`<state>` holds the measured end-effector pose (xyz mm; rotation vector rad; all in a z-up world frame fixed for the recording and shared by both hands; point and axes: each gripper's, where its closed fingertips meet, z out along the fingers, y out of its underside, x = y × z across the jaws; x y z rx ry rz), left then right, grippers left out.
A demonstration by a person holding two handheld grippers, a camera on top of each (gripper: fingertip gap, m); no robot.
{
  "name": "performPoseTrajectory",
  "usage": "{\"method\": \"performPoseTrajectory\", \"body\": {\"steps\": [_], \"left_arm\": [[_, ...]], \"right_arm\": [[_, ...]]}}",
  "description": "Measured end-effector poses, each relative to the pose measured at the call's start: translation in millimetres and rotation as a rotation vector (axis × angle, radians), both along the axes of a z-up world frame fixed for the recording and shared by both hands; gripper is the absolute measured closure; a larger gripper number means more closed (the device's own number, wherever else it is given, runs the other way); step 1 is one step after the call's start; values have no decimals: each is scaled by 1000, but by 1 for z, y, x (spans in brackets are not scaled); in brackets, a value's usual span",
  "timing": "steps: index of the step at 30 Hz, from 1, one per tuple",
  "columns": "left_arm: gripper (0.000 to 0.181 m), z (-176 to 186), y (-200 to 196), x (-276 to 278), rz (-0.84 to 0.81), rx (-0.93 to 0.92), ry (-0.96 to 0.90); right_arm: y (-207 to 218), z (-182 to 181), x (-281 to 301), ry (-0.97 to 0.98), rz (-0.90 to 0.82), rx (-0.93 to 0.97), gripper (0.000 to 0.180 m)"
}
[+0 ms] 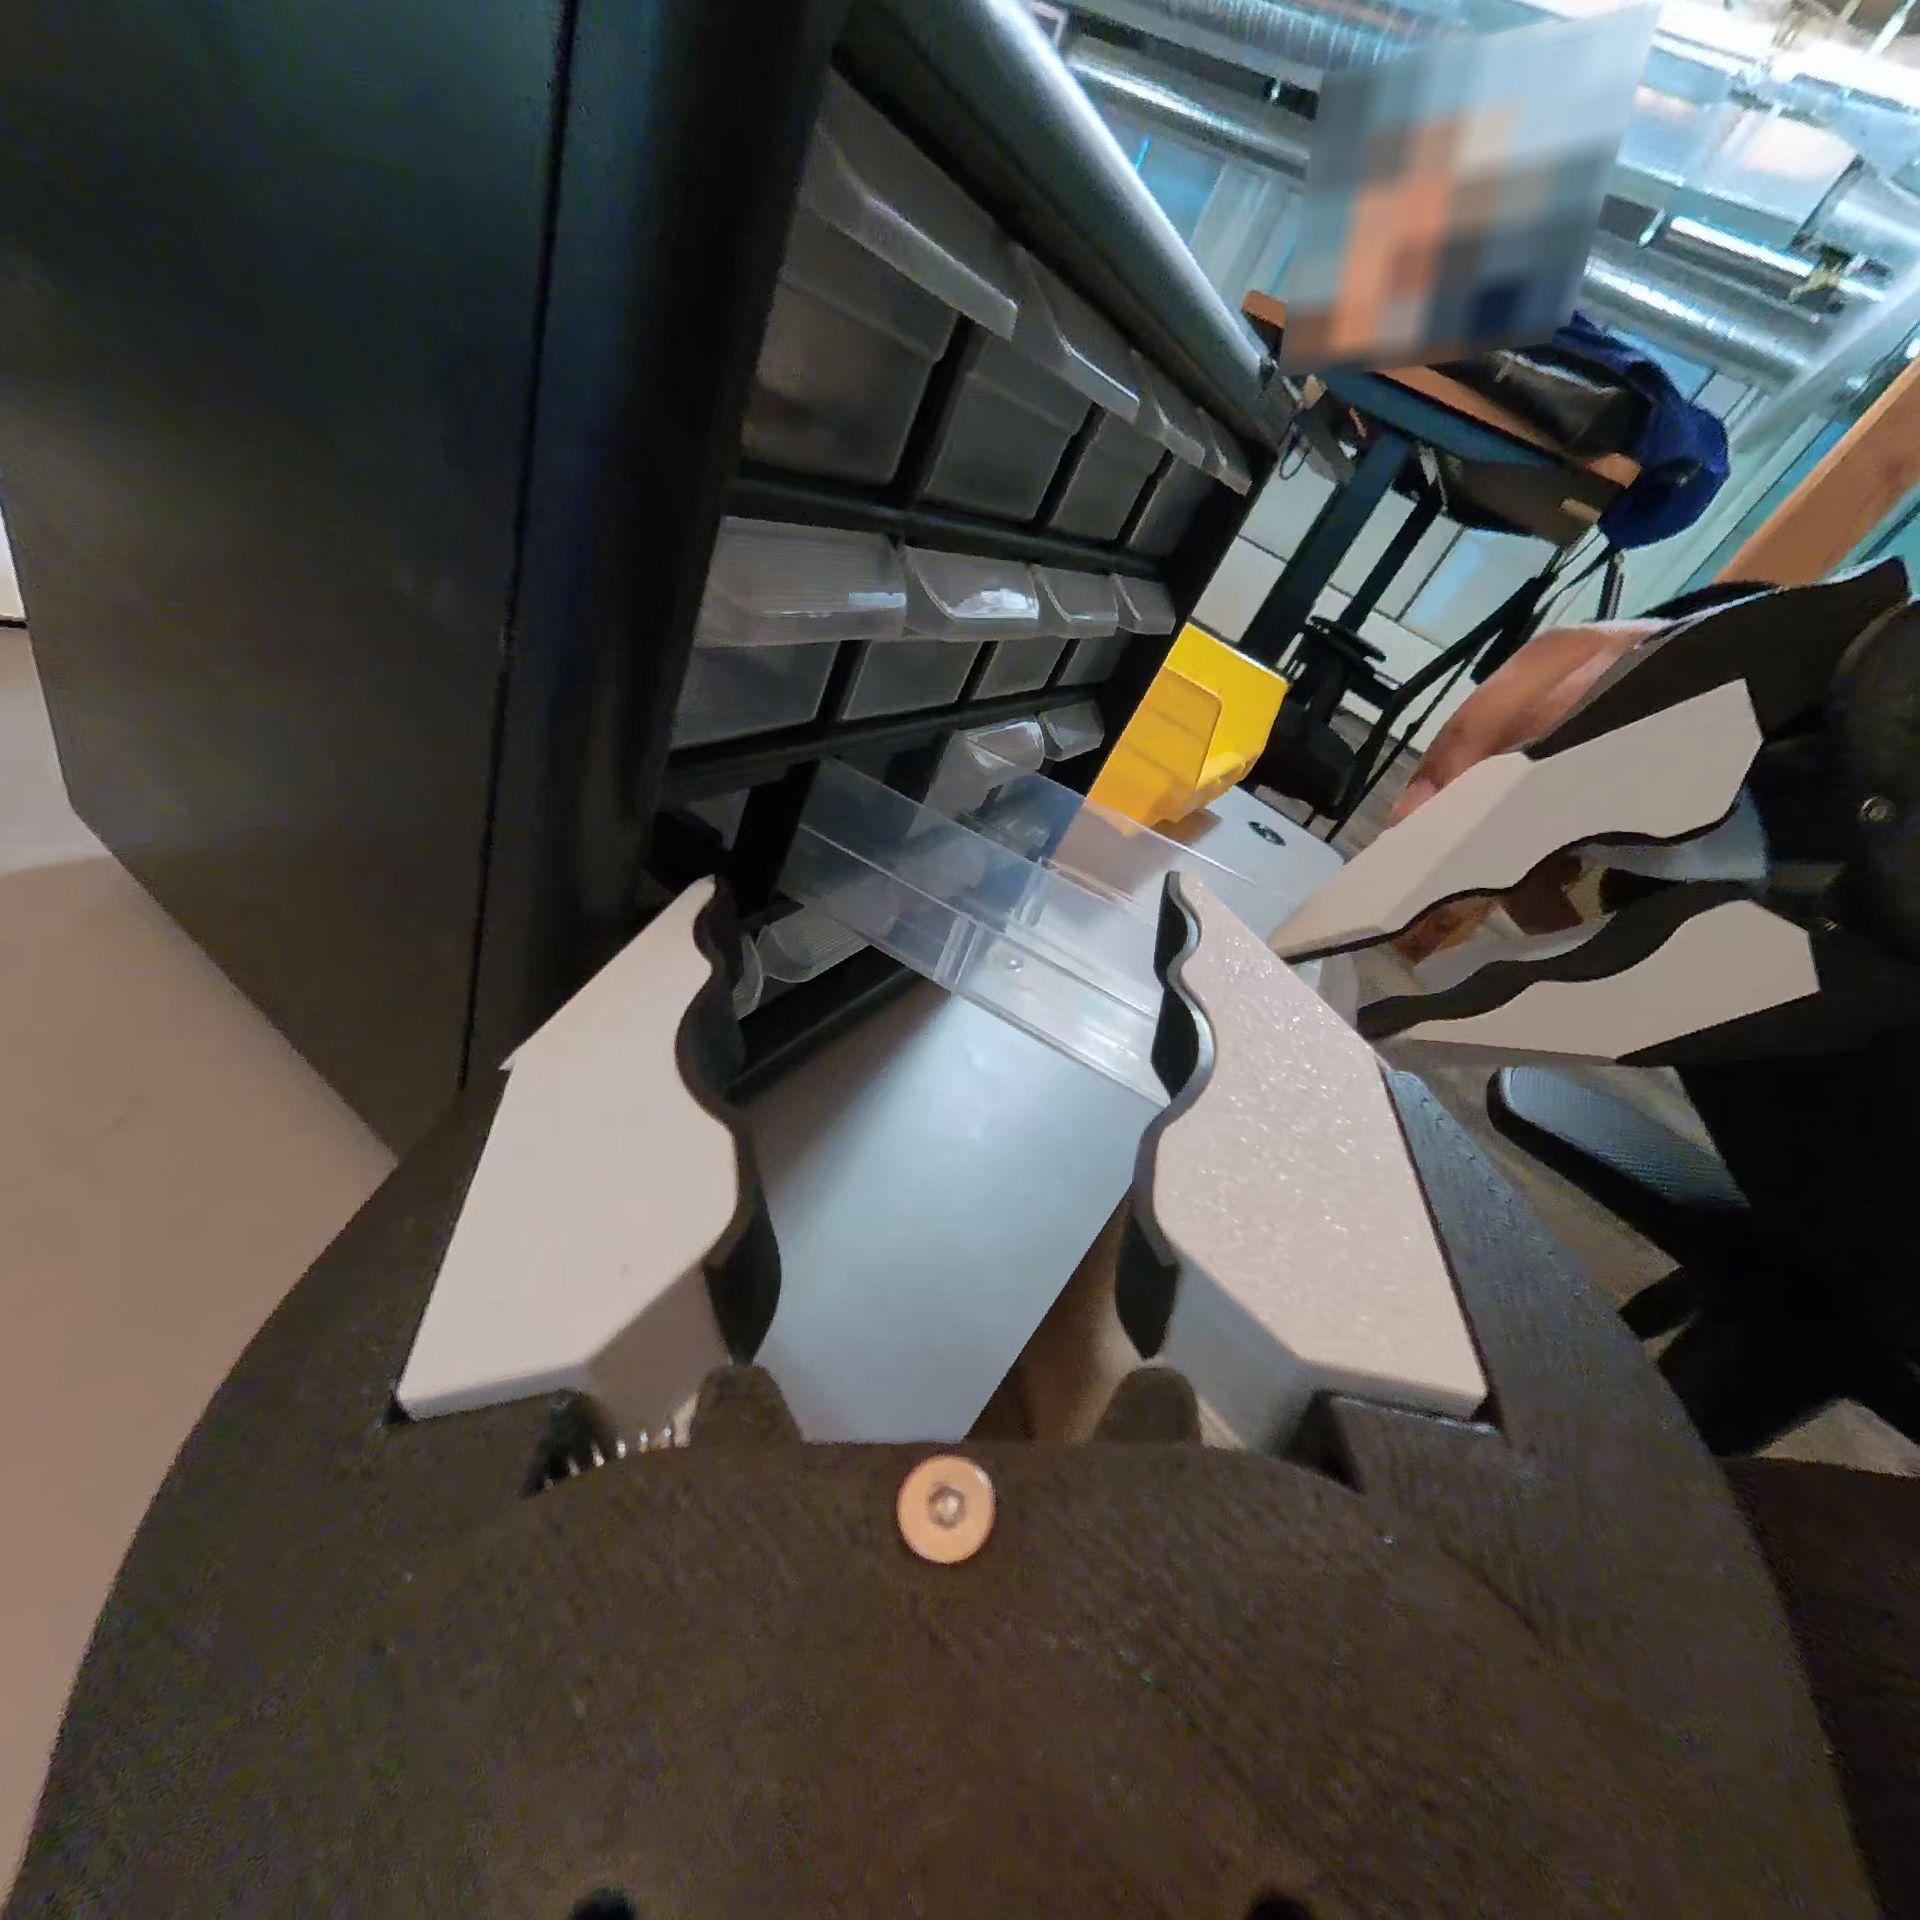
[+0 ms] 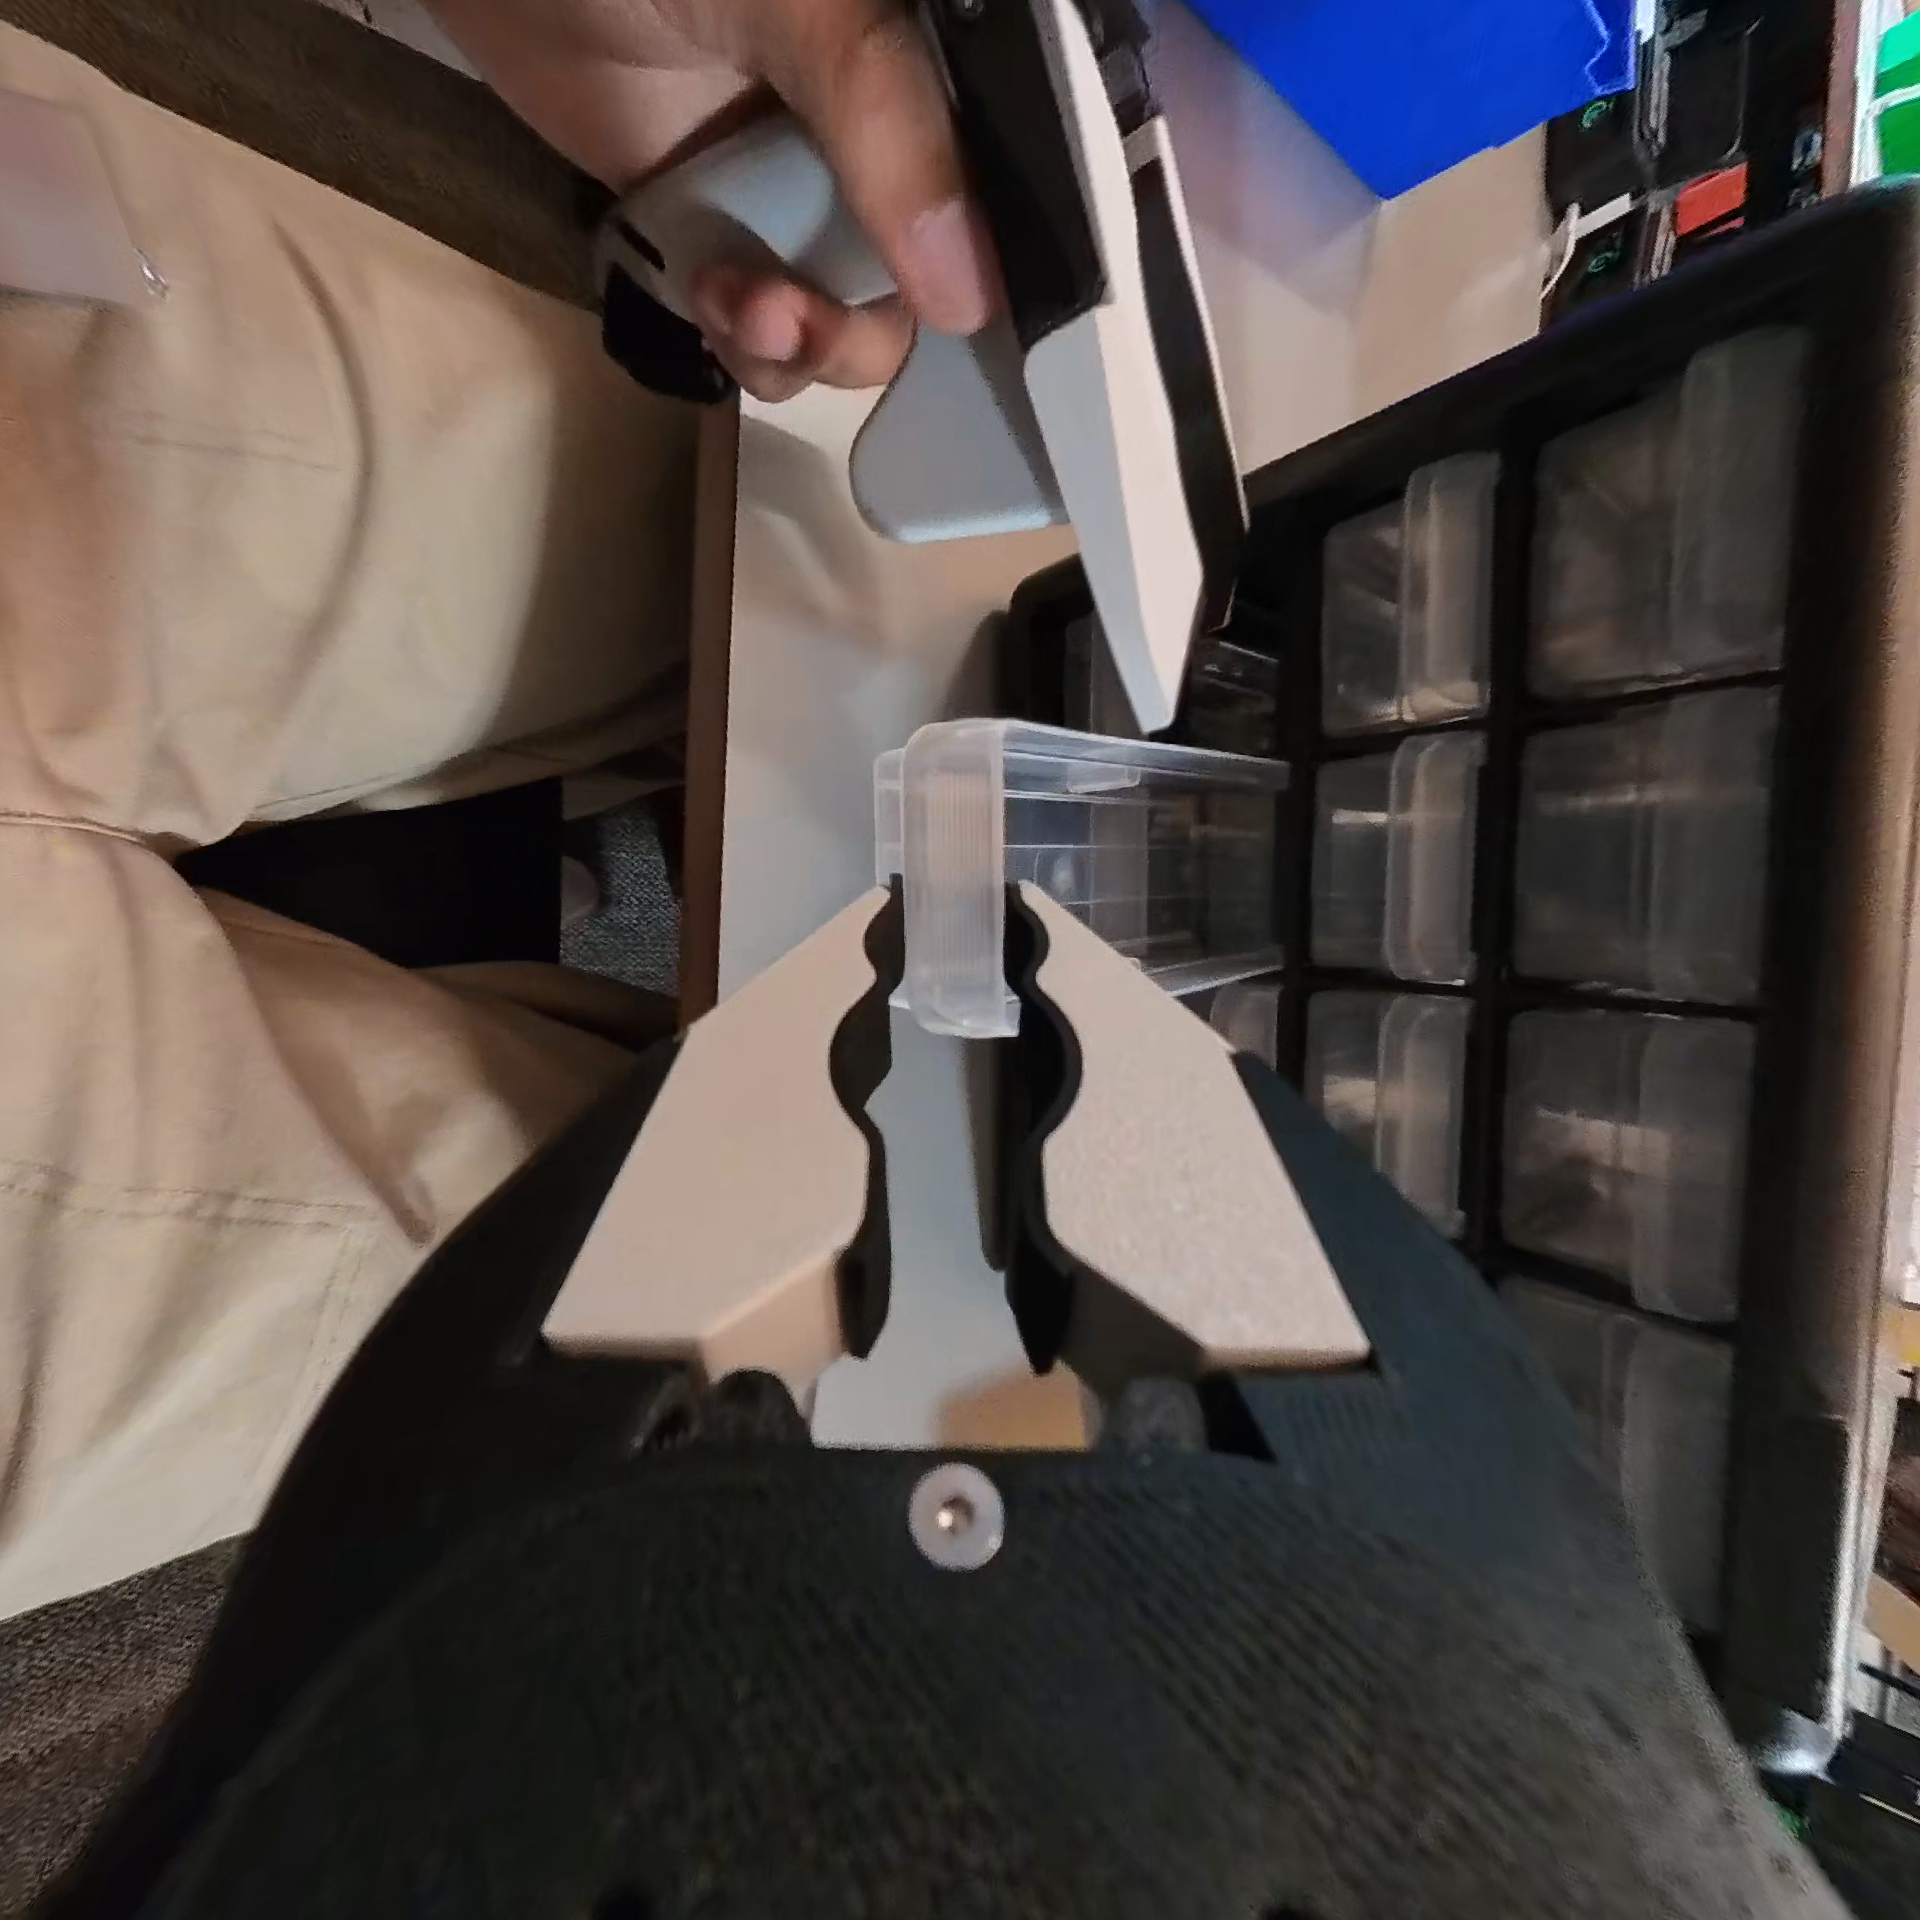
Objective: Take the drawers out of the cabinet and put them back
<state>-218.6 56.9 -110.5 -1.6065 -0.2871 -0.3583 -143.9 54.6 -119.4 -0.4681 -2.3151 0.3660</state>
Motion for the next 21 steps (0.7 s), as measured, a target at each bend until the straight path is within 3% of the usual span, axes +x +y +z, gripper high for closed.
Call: {"method": "performPoseTrajectory", "body": {"steps": [6,11,21], "left_arm": [[101,-5,3,5,-14,-27,24],[102,-3,2,3,-5,-18,11],[102,0,0,-2,-5,14,-55]], "right_arm": [[-18,-4,2,-3,64,-64,162],[-28,-18,6,-35,90,13,162],[-22,-4,16,-45,115,-62,162]]}}
